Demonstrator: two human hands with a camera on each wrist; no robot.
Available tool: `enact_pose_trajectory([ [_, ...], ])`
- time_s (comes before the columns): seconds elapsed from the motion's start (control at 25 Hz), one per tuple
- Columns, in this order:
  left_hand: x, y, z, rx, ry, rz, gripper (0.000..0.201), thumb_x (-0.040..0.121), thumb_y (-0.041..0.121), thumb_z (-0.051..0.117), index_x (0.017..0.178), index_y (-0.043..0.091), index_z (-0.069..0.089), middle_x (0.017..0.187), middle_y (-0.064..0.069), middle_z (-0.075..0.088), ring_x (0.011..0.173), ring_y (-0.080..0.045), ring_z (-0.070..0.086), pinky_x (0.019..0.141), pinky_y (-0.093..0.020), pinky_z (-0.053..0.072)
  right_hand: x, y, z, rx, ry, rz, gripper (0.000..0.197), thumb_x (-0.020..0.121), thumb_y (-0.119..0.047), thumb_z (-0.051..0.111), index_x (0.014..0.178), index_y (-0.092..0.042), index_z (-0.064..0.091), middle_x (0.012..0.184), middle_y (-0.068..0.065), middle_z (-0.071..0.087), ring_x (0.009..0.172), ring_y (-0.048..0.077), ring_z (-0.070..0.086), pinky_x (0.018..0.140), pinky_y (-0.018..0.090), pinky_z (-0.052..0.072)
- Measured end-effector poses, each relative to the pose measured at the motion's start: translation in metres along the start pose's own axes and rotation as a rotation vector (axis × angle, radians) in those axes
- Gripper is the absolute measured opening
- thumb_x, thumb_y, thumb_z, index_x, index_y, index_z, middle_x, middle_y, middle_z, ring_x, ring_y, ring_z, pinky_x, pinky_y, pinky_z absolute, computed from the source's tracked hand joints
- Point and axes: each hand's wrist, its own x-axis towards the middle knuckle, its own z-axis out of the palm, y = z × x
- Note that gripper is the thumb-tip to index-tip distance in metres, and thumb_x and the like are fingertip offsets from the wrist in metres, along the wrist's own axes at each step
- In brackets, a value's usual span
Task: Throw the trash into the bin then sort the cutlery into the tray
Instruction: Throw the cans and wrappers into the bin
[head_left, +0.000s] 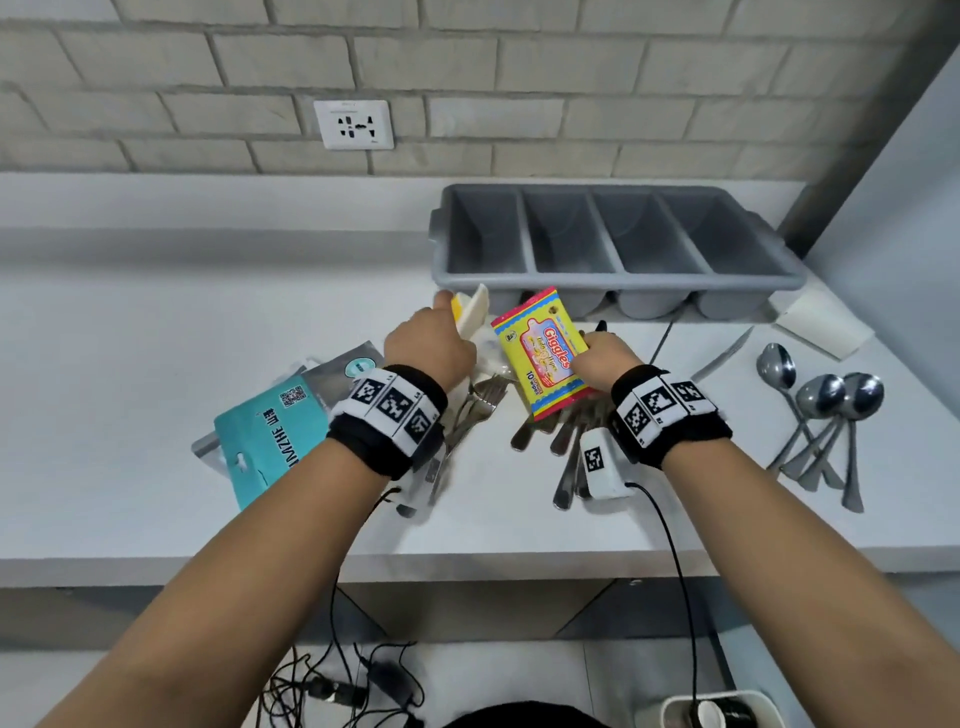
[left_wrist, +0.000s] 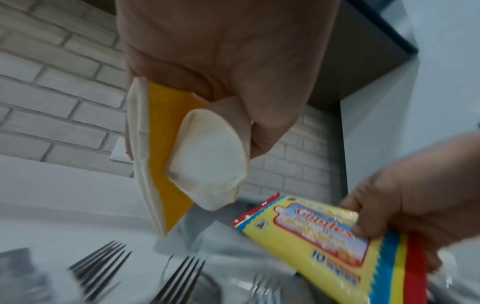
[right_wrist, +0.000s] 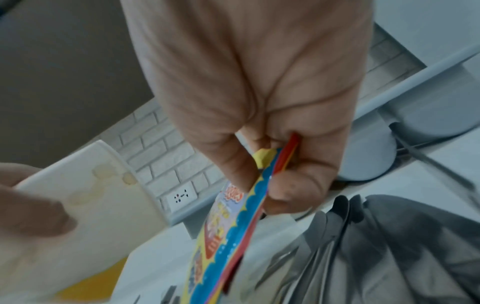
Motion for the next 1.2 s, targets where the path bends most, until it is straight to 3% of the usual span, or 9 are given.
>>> enact_pose_trajectory([
  [0.24,-0.047,0.064,-0.006,-0.666,-0.050,0.038,0.049,0.083,0.017,0.056,0.131,0.012,0.046,0.123,-0.009,0.061,0.113,-0.027,0.056,0.082,-0.024,0.041,-0.067,0.066,-0.039,0.387,0.220,-0.046,0.019,0.088,0.000,0.042,0.099,-0.007,0.055,0.103,0.016,0.061,0.074,0.026,0.057,0.051,0.019,0.047],
  [0.36,-0.076,0.108,0.026,-0.864,-0.196,0.074,0.058,0.071,0.026,0.057,0.127,0.012,0.049,0.118,-0.003,0.062,0.104,-0.023,0.059,0.079,-0.028,0.046,-0.107,0.127,-0.053,0.498,0.374,-0.010,0.026,0.088,0.000,0.043,0.109,-0.001,0.059,0.100,0.012,0.063,0.071,0.016,0.055,0.054,0.015,0.043],
  [0.44,-0.102,0.142,0.057,-0.888,-0.296,0.116,0.067,0.061,0.031,0.055,0.124,0.010,0.051,0.120,-0.006,0.064,0.106,-0.025,0.061,0.086,-0.040,0.052,-0.139,0.179,-0.061,0.572,0.503,0.043,0.025,0.088,0.002,0.045,0.108,-0.002,0.060,0.094,0.004,0.061,0.067,0.004,0.054,0.055,0.002,0.043],
  [0.52,-0.132,0.176,0.091,-0.888,-0.399,0.140,0.068,0.060,0.030,0.055,0.124,0.009,0.052,0.121,-0.007,0.064,0.109,-0.024,0.061,0.094,-0.042,0.051,-0.169,0.234,-0.064,0.622,0.609,0.097,0.022,0.086,0.001,0.048,0.103,-0.005,0.061,0.089,0.001,0.061,0.069,0.005,0.056,0.056,-0.004,0.041],
  [0.68,-0.188,0.233,0.156,-0.817,-0.589,0.184,0.066,0.065,0.027,0.053,0.130,0.012,0.047,0.116,0.002,0.058,0.105,-0.013,0.053,0.088,-0.023,0.041,-0.214,0.340,-0.045,0.748,0.717,0.264,0.031,0.083,0.000,0.049,0.079,-0.030,0.053,0.078,-0.008,0.062,0.062,-0.003,0.058,0.057,0.015,0.050],
  [0.8,-0.221,0.265,0.211,-0.702,-0.733,0.222,0.057,0.076,0.018,0.061,0.130,0.009,0.047,0.113,0.002,0.057,0.100,-0.009,0.050,0.072,-0.008,0.038,-0.241,0.411,-0.018,0.702,0.711,0.473,0.022,0.084,0.001,0.053,0.081,-0.020,0.055,0.079,0.003,0.061,0.061,0.011,0.058,0.059,0.028,0.052],
  [0.88,-0.233,0.274,0.251,-0.639,-0.826,0.201,0.057,0.074,0.017,0.062,0.128,0.008,0.049,0.115,-0.004,0.062,0.102,-0.016,0.057,0.077,-0.015,0.042,-0.252,0.451,0.010,0.695,0.639,0.608,0.014,0.085,-0.001,0.057,0.097,-0.007,0.060,0.086,0.007,0.063,0.065,0.011,0.060,0.065,0.029,0.055],
  [1.0,-0.243,0.274,0.306,-0.487,-0.899,0.129,0.051,0.080,0.012,0.063,0.129,0.008,0.049,0.124,-0.014,0.063,0.114,-0.029,0.059,0.094,-0.031,0.046,-0.261,0.492,0.061,0.675,0.513,0.809,0.023,0.086,-0.005,0.054,0.108,-0.001,0.060,0.097,0.018,0.068,0.084,0.033,0.065,0.079,0.046,0.056],
  [1.2,-0.253,0.262,0.409,-0.249,-1.031,0.057,0.050,0.081,0.014,0.063,0.129,0.006,0.051,0.125,-0.013,0.064,0.117,-0.030,0.059,0.094,-0.030,0.045,-0.247,0.524,0.142,0.720,0.277,1.023,0.030,0.083,-0.001,0.048,0.109,-0.002,0.062,0.107,0.024,0.069,0.090,0.042,0.067,0.077,0.052,0.058],
])
